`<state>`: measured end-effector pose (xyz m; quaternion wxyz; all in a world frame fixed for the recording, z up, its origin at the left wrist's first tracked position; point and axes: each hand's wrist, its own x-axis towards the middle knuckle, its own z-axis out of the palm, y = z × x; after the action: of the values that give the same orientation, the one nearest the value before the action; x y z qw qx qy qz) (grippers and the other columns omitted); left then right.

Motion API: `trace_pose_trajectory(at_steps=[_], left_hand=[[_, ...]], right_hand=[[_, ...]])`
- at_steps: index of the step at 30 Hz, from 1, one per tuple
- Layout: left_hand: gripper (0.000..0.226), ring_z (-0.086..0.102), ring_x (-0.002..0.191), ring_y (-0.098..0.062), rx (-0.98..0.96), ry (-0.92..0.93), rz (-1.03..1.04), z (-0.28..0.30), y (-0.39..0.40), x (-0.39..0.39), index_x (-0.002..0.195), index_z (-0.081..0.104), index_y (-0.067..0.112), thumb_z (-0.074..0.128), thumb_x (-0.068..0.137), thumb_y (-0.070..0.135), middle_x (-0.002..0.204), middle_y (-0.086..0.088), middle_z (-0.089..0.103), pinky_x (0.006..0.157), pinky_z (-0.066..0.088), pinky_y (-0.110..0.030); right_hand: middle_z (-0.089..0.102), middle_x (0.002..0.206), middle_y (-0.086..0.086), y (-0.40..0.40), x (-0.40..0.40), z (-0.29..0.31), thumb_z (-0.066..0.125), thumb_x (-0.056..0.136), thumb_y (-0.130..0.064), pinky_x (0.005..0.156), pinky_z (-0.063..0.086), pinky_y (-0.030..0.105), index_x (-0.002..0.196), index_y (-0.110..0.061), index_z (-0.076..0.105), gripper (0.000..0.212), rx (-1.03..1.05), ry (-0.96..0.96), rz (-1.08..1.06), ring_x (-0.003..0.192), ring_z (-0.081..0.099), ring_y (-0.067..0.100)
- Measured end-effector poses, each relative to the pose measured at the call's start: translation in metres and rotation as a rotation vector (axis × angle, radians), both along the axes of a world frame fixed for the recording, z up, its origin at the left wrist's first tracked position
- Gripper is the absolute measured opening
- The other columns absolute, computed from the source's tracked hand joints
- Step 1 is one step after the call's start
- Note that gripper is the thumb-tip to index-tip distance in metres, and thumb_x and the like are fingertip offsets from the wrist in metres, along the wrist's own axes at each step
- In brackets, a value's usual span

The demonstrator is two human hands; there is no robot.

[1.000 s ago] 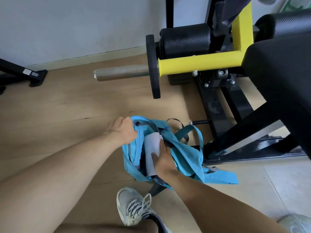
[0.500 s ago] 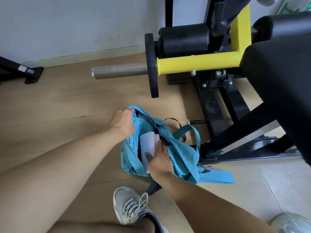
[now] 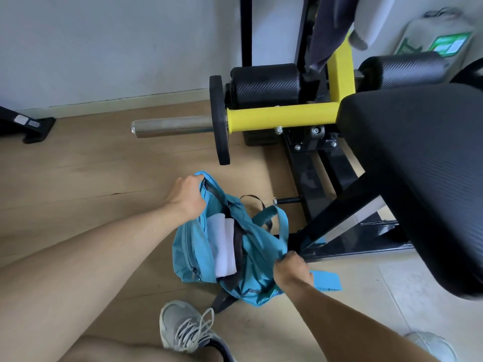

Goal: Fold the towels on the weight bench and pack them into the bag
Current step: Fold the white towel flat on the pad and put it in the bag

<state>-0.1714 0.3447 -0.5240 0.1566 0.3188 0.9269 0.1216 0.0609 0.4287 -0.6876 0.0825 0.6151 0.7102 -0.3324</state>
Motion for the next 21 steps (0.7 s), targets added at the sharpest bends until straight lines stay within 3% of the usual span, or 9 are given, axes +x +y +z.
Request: trace_pose_trajectory(at_steps=[3,6,8,10,12,13,15,18,21], left_hand=[[0.043,0.050,0.061,-0.028,0.034,0.022,0.004,0.010,0.002,0.006,0.114,0.063,0.019,0.050,0.083,-0.009,0.070,-0.007,0.056,0.059,0.054,-0.043],[0.043,0.043,0.054,-0.023,0.108,-0.009,0.006,0.020,0.007,0.013,0.100,0.047,0.030,0.052,0.083,-0.009,0.064,-0.006,0.053,0.053,0.045,-0.035],[0.039,0.042,0.053,-0.023,0.161,-0.045,0.013,0.026,0.012,0.020,0.101,0.052,0.028,0.055,0.084,-0.007,0.071,-0.007,0.057,0.052,0.041,-0.032],[0.045,0.050,0.058,-0.023,0.199,-0.090,0.010,0.030,0.018,0.026,0.121,0.065,0.024,0.062,0.086,-0.004,0.099,-0.009,0.068,0.053,0.040,-0.027],[0.062,0.059,0.069,-0.023,0.233,-0.137,0.011,0.034,0.024,0.033,0.143,0.058,0.025,0.069,0.087,0.002,0.140,-0.006,0.060,0.055,0.042,-0.024],[0.065,0.060,0.070,-0.022,0.245,-0.158,-0.005,0.035,0.027,0.036,0.145,0.056,0.027,0.072,0.086,0.004,0.146,-0.004,0.056,0.056,0.044,-0.022],[0.072,0.066,0.085,-0.020,0.237,-0.274,-0.082,0.032,0.032,0.041,0.149,0.051,0.028,0.077,0.085,0.009,0.151,-0.005,0.053,0.070,0.050,-0.020],[0.083,0.057,0.126,-0.022,0.140,-0.755,-0.171,0.029,0.040,0.054,0.159,0.031,0.021,0.073,0.090,0.003,0.163,-0.006,0.035,0.083,0.058,-0.024],[0.082,0.047,0.140,-0.020,0.083,-0.844,-0.237,0.031,0.052,0.068,0.161,0.026,0.019,0.068,0.093,0.001,0.164,-0.003,0.034,0.098,0.055,-0.031]], right_hand=[[0.067,0.110,0.012,0.005,-0.004,0.022,0.037,0.098,-0.023,0.089,0.048,0.043,0.108,-0.015,0.050,0.018,0.037,0.211,-0.137,0.100,0.059,0.037],[0.064,0.089,0.008,0.012,-0.015,0.074,0.032,0.107,-0.031,0.071,0.042,0.039,0.108,-0.018,0.043,0.017,0.253,0.411,-0.142,0.082,0.060,0.038],[0.059,0.076,0.000,0.020,-0.023,0.111,0.032,0.108,-0.037,0.067,0.039,0.038,0.106,-0.021,0.042,0.020,0.362,0.481,-0.040,0.075,0.057,0.034],[0.052,0.069,-0.009,0.034,-0.032,0.138,0.033,0.108,-0.041,0.064,0.037,0.036,0.102,-0.025,0.042,0.019,0.414,0.511,0.001,0.067,0.052,0.025],[0.058,0.074,-0.009,0.052,-0.039,0.157,0.036,0.106,-0.046,0.062,0.039,0.035,0.101,-0.027,0.043,0.021,0.386,0.503,-0.032,0.068,0.057,0.020],[0.061,0.079,-0.007,0.060,-0.042,0.162,0.039,0.105,-0.050,0.062,0.040,0.035,0.101,-0.026,0.045,0.024,0.335,0.494,-0.070,0.071,0.060,0.020],[0.064,0.089,-0.003,0.074,-0.045,0.164,0.052,0.100,-0.052,0.064,0.044,0.034,0.105,-0.024,0.047,0.028,0.152,0.539,-0.218,0.073,0.060,0.019],[0.063,0.115,0.005,0.079,-0.038,0.157,0.071,0.092,-0.032,0.079,0.050,0.035,0.119,-0.021,0.049,0.037,-0.034,0.643,-0.385,0.089,0.061,0.022],[0.058,0.132,0.008,0.074,-0.022,0.150,0.059,0.095,-0.011,0.086,0.043,0.029,0.141,-0.018,0.042,0.050,-0.018,0.563,-0.336,0.113,0.059,0.029]])
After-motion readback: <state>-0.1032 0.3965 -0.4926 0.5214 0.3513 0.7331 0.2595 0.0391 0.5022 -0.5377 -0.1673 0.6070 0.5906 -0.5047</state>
